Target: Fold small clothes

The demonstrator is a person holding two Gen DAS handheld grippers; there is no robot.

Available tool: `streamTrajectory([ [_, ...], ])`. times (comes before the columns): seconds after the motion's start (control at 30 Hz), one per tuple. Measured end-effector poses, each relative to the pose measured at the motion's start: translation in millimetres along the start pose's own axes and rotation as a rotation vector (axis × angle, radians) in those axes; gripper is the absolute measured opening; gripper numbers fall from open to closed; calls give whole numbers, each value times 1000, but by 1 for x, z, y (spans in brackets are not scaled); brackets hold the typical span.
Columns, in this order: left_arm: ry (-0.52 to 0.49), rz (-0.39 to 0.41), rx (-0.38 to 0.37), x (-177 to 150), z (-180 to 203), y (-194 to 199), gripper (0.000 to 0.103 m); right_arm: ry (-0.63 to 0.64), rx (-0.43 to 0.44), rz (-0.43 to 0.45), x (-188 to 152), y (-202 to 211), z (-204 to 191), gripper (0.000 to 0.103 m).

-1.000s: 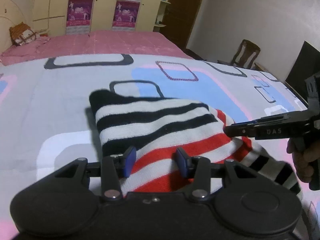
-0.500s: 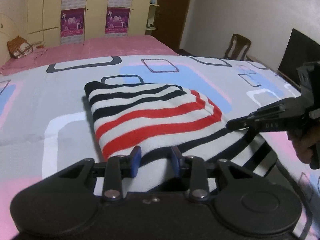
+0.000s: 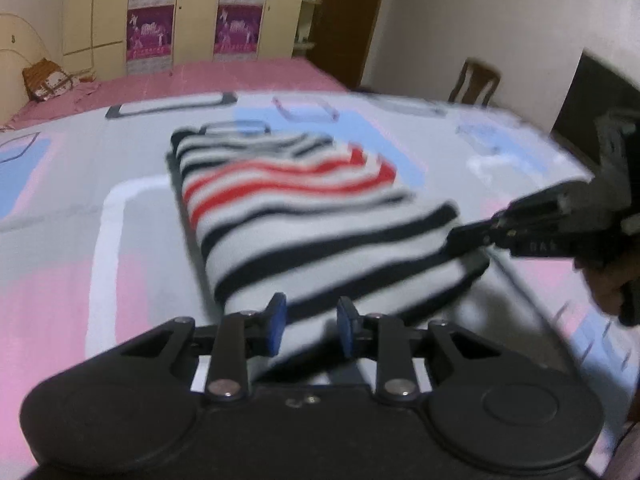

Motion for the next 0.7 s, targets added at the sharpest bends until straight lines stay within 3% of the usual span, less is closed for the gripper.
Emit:
streamTrajectory([
  [0.5, 138, 33, 62, -14, -2, 1, 25, -69, -3, 8, -22, 2, 10, 0],
  [0.7, 101, 24, 131, -15, 7, -5, 25, -107, -1, 19, -22, 1, 12, 0],
])
Point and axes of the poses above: each gripper's, at about its wrist camera, not at the fingertips, and y roughly against the way its jaws point, z to its right, x to its top, the point moved 5 cm from there along -y, roughly the way its jaws point, and after that the axes turned 4 degrees about z, right-handed, at the moved point
